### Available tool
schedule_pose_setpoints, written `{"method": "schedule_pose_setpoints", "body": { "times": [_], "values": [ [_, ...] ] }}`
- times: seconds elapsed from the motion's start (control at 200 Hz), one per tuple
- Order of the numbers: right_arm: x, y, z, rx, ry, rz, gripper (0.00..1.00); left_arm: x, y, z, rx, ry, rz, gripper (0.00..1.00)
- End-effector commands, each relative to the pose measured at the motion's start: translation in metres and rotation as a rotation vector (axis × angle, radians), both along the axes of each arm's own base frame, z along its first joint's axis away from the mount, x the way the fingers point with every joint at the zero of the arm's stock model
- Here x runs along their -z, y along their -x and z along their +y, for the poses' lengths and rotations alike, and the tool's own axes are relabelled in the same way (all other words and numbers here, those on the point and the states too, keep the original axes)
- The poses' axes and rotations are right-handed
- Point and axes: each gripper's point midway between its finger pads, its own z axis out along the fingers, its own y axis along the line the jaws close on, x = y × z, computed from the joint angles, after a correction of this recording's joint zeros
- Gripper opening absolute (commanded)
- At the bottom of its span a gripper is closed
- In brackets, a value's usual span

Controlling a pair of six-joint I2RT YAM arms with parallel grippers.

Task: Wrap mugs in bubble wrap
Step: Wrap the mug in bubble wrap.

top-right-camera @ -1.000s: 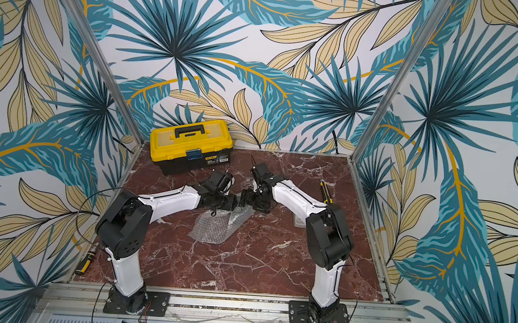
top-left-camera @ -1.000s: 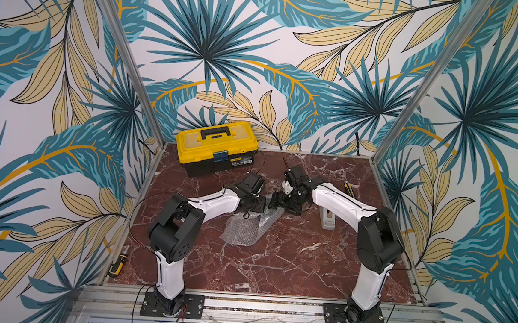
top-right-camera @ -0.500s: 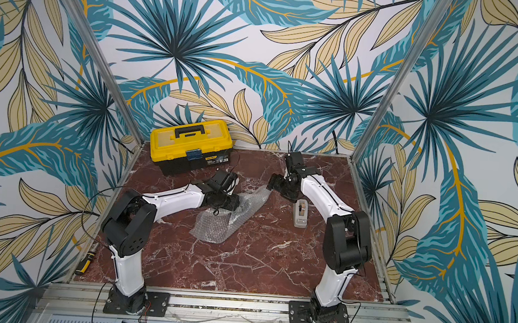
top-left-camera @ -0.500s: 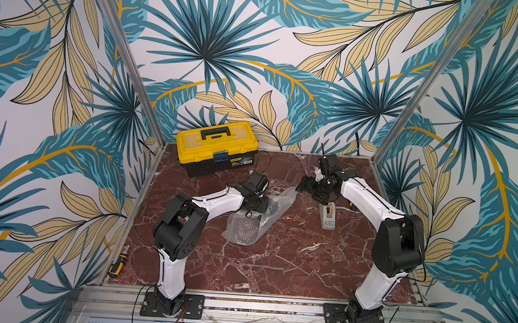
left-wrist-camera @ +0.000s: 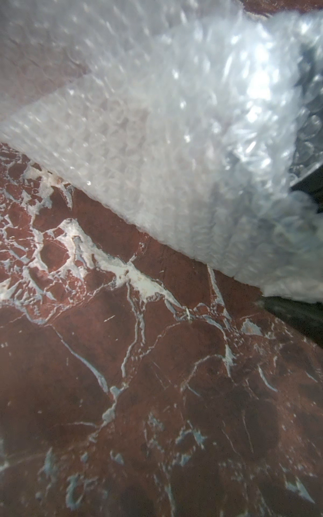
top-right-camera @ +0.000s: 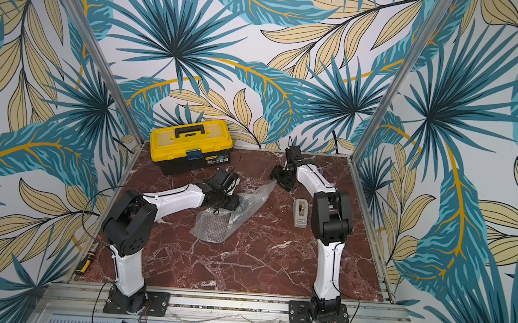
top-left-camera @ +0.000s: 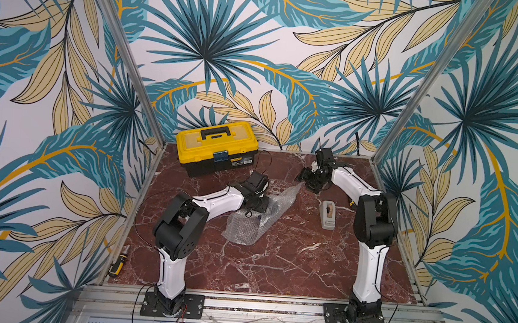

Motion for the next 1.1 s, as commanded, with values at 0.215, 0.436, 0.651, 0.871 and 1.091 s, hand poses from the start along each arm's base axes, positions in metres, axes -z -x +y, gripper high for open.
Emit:
{"method": "schedule_pose_setpoints", "body": {
  "times": [0.215, 0.436, 0.651, 0.871, 1.091],
  "values": [
    [0.001, -0.014, 0.005, 0.022, -0.043, -0.015, 0.36, 0.008, 0.003, 0.000, 0.019, -0.042, 0.025, 0.44],
    [-0.016, -0.009, 0.007, 0.011, -0.062, -0.045, 0.08, 0.010, 0.004, 0.001, 0.015, -0.043, 0.031, 0.44],
    [-0.043, 0.004, 0.018, -0.041, -0.122, -0.104, 0.00, 0.009, 0.006, 0.002, 0.005, -0.041, 0.032, 0.44],
    [-0.080, 0.035, 0.042, -0.166, -0.192, -0.191, 0.00, 0.010, 0.009, 0.002, -0.003, -0.030, 0.044, 0.43],
    [-0.098, 0.086, 0.085, -0.321, -0.249, -0.198, 0.00, 0.010, 0.010, 0.002, -0.012, -0.017, 0.048, 0.42]
  ]
}}
